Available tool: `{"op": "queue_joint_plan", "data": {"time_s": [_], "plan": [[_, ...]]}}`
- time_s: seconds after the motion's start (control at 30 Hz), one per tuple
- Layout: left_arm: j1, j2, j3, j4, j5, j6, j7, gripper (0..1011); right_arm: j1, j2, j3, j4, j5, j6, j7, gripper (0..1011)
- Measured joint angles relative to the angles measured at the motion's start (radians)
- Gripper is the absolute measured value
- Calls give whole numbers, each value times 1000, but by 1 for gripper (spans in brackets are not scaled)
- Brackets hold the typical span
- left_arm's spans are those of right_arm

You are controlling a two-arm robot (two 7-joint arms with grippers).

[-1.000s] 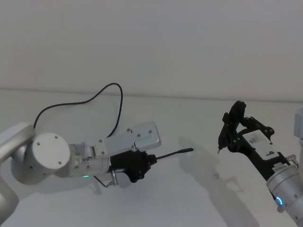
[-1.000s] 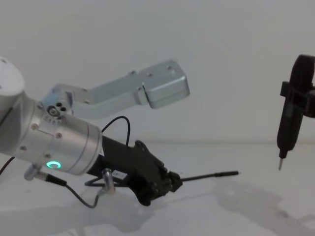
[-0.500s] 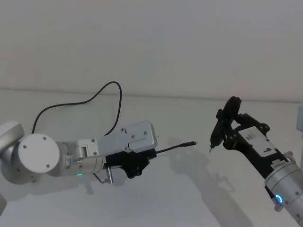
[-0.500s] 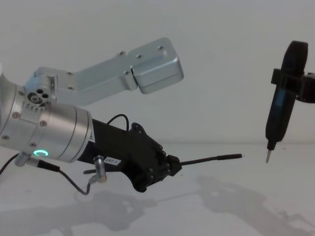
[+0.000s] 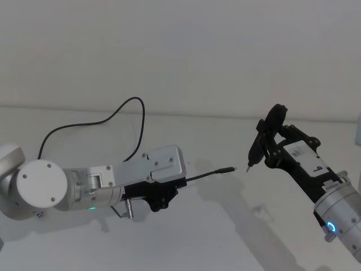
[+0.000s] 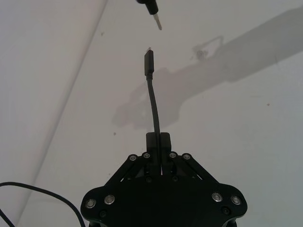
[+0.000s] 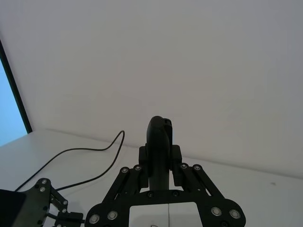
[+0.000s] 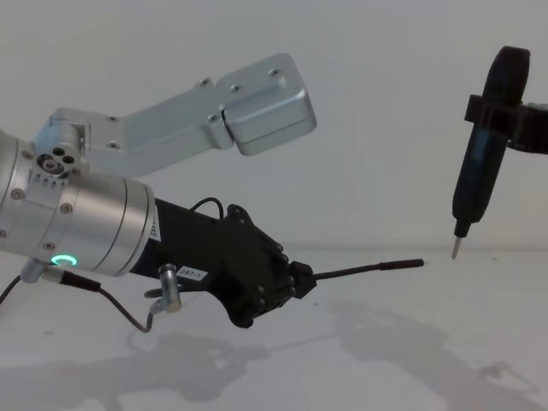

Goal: Pick up the data cable with the one hand.

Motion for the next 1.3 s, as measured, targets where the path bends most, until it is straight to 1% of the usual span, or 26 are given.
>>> {"op": "queue_joint_plan", "data": {"time_s": [0.9, 1.3], "plan": [[3, 5, -3, -8, 2, -8, 2, 42, 68, -13, -24, 93, 34, -34, 34, 268], [3, 6, -3, -9, 2, -9, 2, 42, 81, -6, -28, 108, 44, -39, 39, 268]]}}
